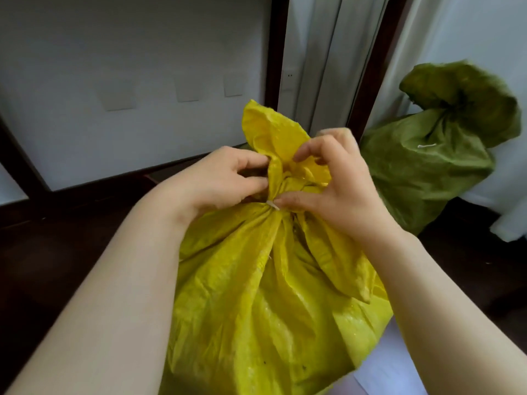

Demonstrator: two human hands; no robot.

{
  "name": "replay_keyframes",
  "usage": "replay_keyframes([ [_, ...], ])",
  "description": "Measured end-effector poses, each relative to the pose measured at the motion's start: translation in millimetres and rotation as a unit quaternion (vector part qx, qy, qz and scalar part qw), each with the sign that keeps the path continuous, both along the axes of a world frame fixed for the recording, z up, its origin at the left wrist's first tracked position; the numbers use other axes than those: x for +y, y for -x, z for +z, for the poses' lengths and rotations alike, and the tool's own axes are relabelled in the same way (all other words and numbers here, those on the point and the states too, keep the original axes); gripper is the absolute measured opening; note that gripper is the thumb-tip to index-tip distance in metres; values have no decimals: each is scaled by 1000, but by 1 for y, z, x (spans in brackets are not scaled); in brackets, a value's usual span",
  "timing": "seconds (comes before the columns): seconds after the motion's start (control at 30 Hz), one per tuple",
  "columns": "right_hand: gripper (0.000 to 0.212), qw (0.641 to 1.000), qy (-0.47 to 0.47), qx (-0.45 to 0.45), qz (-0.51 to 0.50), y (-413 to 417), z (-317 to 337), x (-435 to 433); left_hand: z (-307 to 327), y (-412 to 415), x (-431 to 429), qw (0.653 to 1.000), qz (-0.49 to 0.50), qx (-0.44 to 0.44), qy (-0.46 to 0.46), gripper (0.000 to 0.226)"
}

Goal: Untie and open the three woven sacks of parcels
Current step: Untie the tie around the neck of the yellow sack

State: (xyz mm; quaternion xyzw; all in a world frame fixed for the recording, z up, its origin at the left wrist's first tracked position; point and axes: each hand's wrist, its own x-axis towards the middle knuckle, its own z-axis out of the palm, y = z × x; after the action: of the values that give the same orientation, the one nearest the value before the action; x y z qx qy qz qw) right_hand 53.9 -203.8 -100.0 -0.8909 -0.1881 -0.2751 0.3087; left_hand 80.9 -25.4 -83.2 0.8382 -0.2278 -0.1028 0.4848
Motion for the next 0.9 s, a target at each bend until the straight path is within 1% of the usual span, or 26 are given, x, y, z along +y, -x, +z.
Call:
replay_keyframes([
  [0.03, 59, 998, 34, -42, 20, 2, 6, -2, -2, -1, -2, 1000, -13, 2, -3, 23],
  [0.07, 58, 994, 75, -59, 53, 5, 12, -3, -5, -2, -4, 1000, -23, 10, -7, 23],
  [0.1, 60, 988, 112, -40, 95, 8, 19, -4, -7, -2, -6, 999, -23, 20, -11, 22],
  [0.13, 67, 980, 144, 21, 133, 11, 25, -5, -11, -3, -9, 999, -18, 25, -12, 22],
  [0.17, 79, 966, 175, 111, 157, 14, 29, -7, -14, -5, -12, 1000, -13, 26, -6, 21],
  [0.2, 94, 942, 218, 200, 157, 15, 30, -10, -16, -5, -15, 1000, -13, 26, -2, 19],
  [0.23, 107, 917, 269, 264, 133, 17, 30, -13, -17, -5, -17, 999, -17, 30, -1, 20],
  [0.27, 116, 895, 316, 298, 98, 18, 30, -15, -17, -5, -19, 999, -26, 44, 7, 26],
  [0.3, 122, 883, 339, 317, 71, 18, 29, -17, -16, -5, -19, 997, -37, 69, 22, 33],
  [0.37, 127, 879, 328, 343, 45, 16, 27, -23, -10, -2, -16, 987, -67, 135, 52, 48],
  [0.4, 129, 881, 313, 352, 40, 16, 27, -27, -8, -1, -15, 986, -86, 140, 37, 61],
  [0.43, 129, 884, 299, 357, 37, 15, 27, -30, -6, -1, -15, 989, -101, 109, -19, 74],
  [0.47, 127, 887, 292, 356, 30, 13, 28, -33, -6, 0, -17, 988, -104, 68, -88, 84],
  [0.5, 124, 889, 294, 351, 18, 12, 28, -34, -8, 1, -21, 986, -92, 31, -139, 92],
  [0.53, 118, 892, 300, 338, -2, 10, 27, -34, -11, 2, -25, 984, -71, 0, -162, 96],
  [0.6, 100, 912, 288, 284, -72, 5, 18, -33, -20, -1, -34, 986, -40, -57, -151, 91],
  [0.67, 65, 939, 243, 182, -160, 2, 2, -29, -27, -6, -37, 987, -16, -96, -126, 80],
  [0.7, 47, 946, 215, 135, -201, 1, -7, -27, -29, -8, -36, 987, -5, -112, -119, 75],
  [0.73, 37, 947, 188, 109, -236, 0, -16, -25, -31, -11, -36, 985, 7, -129, -116, 71],
  [0.8, 34, 945, 143, 113, -273, -2, -31, -22, -37, -12, -38, 980, 25, -163, -110, 64],
  [0.87, 31, 948, 94, 126, -275, -4, -43, -21, -42, -13, -42, 976, 41, -188, -106, 60],
  [0.9, 30, 950, 76, 132, -272, -4, -46, -21, -44, -13, -44, 978, 39, -181, -95, 59],
])
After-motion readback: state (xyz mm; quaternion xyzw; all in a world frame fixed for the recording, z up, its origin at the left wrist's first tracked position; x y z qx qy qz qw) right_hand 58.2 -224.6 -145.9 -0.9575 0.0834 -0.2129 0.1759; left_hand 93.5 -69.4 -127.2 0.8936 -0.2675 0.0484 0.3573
